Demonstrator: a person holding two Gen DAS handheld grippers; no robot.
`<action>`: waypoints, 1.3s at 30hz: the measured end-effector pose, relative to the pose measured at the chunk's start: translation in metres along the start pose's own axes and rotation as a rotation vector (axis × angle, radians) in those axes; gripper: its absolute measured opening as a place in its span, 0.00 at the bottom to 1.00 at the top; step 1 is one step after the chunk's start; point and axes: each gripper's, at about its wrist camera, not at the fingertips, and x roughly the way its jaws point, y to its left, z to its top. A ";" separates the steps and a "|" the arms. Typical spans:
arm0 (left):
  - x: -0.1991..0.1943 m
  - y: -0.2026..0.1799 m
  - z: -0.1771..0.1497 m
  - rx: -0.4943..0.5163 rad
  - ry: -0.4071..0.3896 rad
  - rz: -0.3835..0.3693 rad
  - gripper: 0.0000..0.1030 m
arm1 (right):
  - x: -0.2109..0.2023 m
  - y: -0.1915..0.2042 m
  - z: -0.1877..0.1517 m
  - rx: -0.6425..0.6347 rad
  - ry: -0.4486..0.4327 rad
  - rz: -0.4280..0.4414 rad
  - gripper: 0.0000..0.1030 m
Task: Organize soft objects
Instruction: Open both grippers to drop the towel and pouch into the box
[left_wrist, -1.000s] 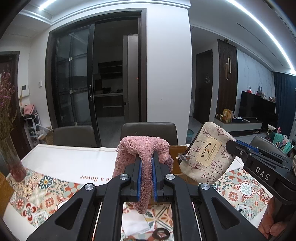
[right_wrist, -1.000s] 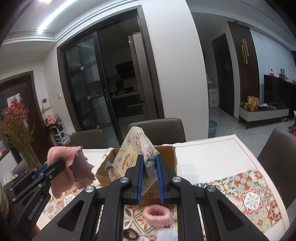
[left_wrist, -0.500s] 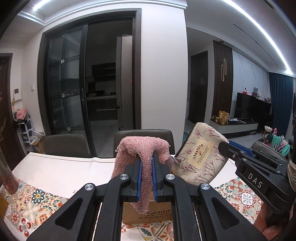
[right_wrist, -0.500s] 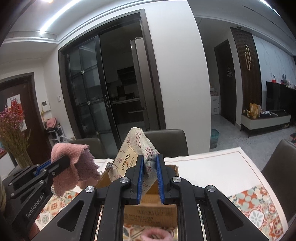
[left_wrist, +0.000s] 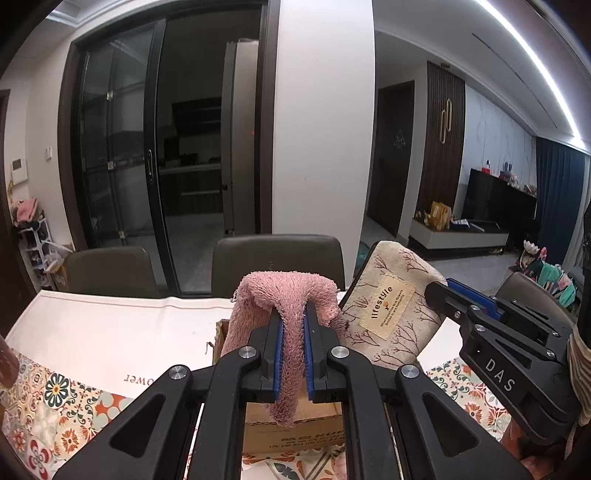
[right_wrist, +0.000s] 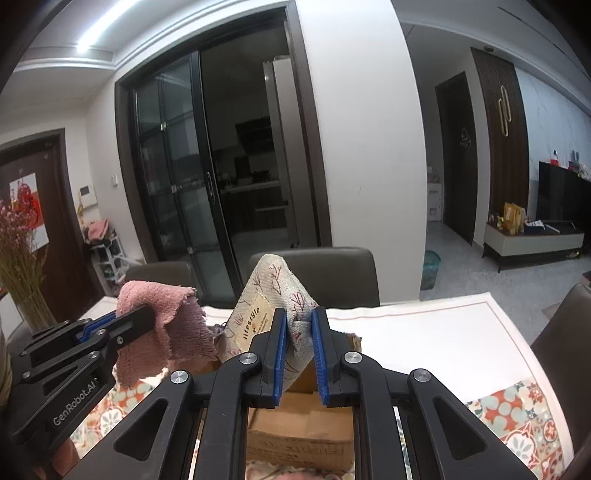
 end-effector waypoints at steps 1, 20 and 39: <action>0.004 0.000 0.000 0.000 0.010 -0.003 0.11 | 0.002 0.001 -0.001 -0.003 0.007 -0.001 0.15; 0.062 -0.004 -0.025 -0.013 0.199 -0.015 0.19 | 0.064 -0.011 -0.033 0.005 0.202 -0.003 0.17; 0.019 -0.008 -0.024 0.005 0.124 0.042 0.48 | 0.018 -0.015 -0.018 -0.004 0.152 -0.059 0.48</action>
